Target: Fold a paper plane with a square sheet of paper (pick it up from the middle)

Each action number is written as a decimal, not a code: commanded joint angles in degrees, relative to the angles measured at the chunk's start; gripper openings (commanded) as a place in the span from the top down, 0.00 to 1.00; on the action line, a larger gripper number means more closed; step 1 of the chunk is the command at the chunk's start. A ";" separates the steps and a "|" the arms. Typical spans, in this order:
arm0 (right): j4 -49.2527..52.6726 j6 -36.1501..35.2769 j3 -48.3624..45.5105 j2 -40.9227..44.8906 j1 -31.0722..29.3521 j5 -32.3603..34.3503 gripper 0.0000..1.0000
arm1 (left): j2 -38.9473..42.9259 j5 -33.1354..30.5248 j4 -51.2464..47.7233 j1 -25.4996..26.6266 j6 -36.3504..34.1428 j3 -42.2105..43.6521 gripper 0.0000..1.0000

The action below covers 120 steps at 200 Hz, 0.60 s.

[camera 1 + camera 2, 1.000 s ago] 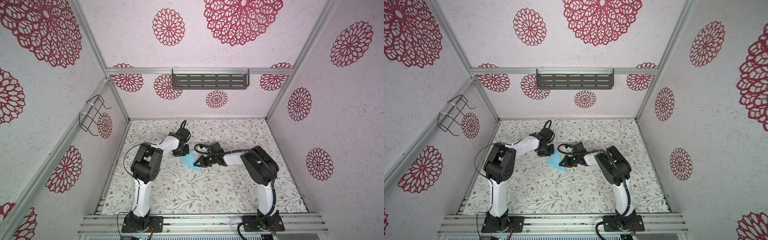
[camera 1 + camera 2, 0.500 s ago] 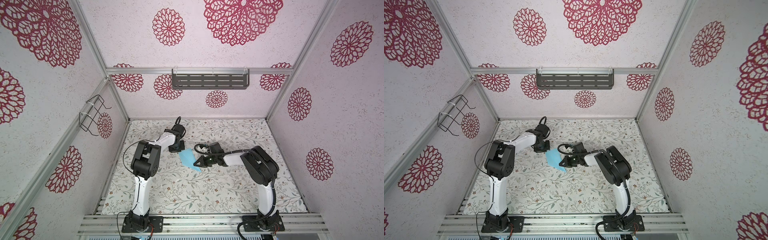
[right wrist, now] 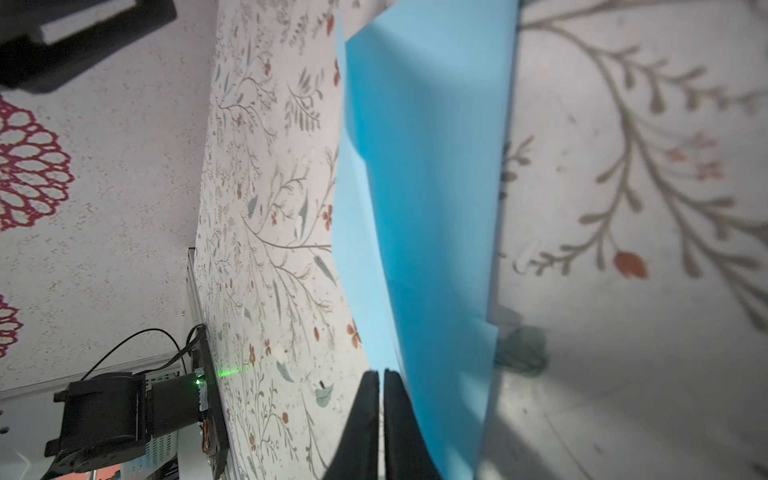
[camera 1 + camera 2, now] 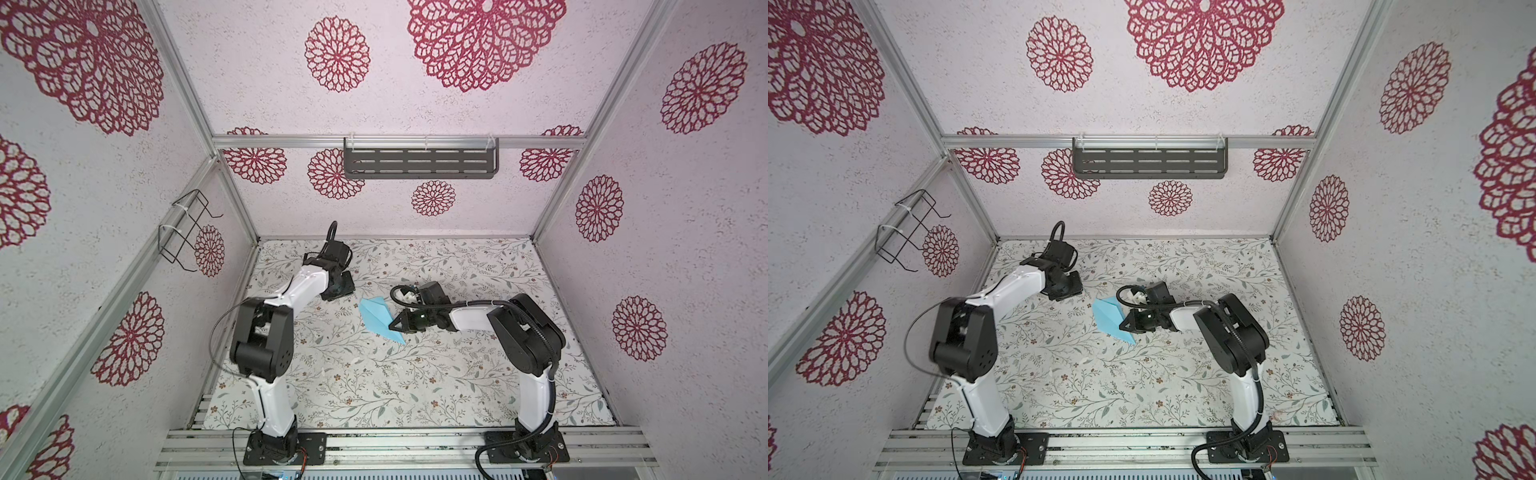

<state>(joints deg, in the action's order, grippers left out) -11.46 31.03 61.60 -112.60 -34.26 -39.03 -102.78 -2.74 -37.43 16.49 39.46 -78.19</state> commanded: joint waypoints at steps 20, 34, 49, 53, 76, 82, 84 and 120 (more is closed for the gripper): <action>3.54 -8.61 1.51 7.41 0.50 6.91 0.69 | 9.79 5.36 12.17 0.21 5.97 12.61 0.41; 4.66 -12.53 1.24 7.76 0.47 8.99 0.63 | 12.62 6.87 16.01 0.14 6.60 16.82 0.30; 6.09 -16.64 1.73 7.31 0.60 8.68 0.59 | 14.90 7.59 19.10 0.07 6.94 20.61 0.20; 6.57 -17.86 1.96 7.10 0.60 8.73 0.59 | 15.46 7.50 19.84 0.03 6.88 21.58 0.18; 10.04 -23.91 4.84 4.68 0.69 6.85 0.58 | 18.01 8.29 23.51 -0.32 7.36 25.83 0.06; 11.20 -25.30 6.11 3.61 0.69 5.81 0.58 | 18.57 8.52 24.48 -0.36 7.53 26.77 0.03; 11.44 -25.77 6.50 3.28 0.69 5.37 0.58 | 18.73 8.49 24.75 -0.35 7.62 27.02 0.02; 15.78 -30.52 13.64 -3.04 0.77 1.34 0.65 | 20.52 10.62 27.84 -0.86 8.08 30.01 0.03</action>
<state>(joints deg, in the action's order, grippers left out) -0.36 7.25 70.89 -112.88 -33.89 -33.91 -83.88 5.82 -14.94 16.25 46.76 -49.17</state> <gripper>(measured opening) 0.368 0.976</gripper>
